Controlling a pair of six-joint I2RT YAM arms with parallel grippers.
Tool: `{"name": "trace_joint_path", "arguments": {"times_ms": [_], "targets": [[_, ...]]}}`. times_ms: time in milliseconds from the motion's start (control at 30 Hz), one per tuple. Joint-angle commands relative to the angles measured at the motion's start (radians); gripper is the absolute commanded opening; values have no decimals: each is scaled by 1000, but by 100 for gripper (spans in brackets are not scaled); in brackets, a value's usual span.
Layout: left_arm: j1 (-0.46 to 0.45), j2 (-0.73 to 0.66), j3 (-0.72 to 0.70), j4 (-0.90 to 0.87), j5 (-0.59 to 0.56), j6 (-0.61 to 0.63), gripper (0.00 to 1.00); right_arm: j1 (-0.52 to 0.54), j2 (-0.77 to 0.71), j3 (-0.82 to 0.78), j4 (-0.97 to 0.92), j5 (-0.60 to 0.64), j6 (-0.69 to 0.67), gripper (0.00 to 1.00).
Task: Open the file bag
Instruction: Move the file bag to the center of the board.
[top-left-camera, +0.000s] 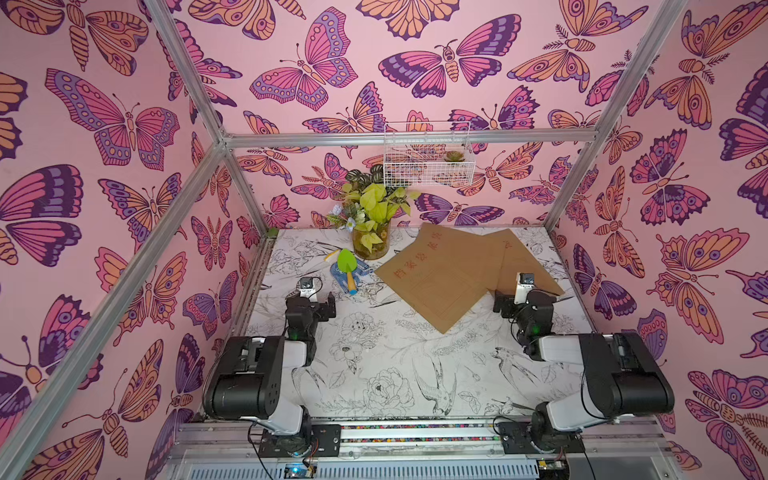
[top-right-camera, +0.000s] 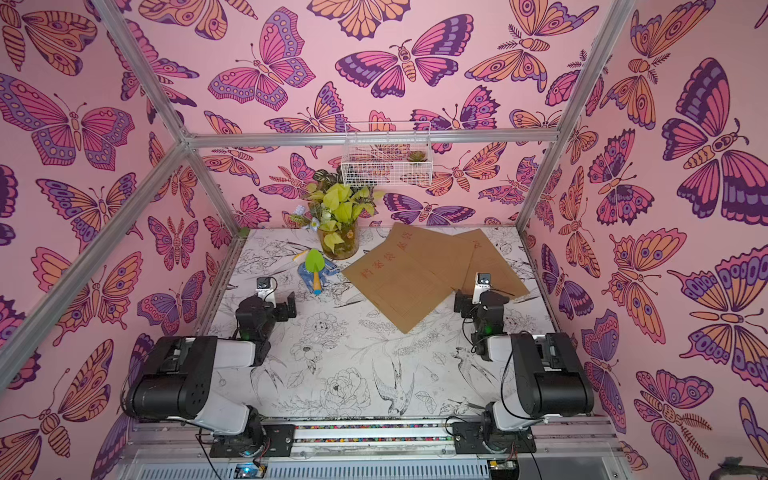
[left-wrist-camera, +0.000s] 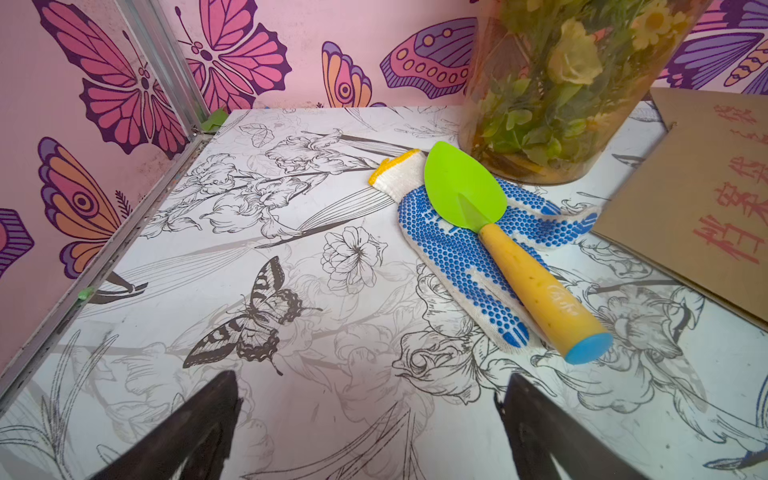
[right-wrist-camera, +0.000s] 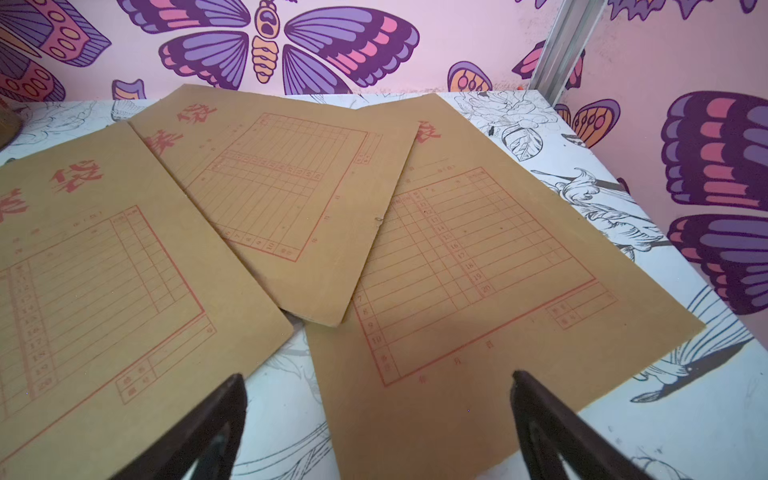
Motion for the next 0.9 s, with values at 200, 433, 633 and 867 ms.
{"name": "trace_joint_path", "arguments": {"times_ms": [200, 433, 633, 867], "targets": [[7, 3, 9, -7, 13, -5, 100, -3, -9, 23, -16, 18, 18, 99], [7, 3, 10, -9, 13, -4, 100, -3, -11, 27, -24, 19, 19, 99], [-15, -33, -22, 42, -2, 24, 99, -3, -25, 20, -9, 4, 15, 99], [-167, -477, 28, -495, -300, -55, 100, -1, -291, 118, -443, -54, 78, 99]]}}
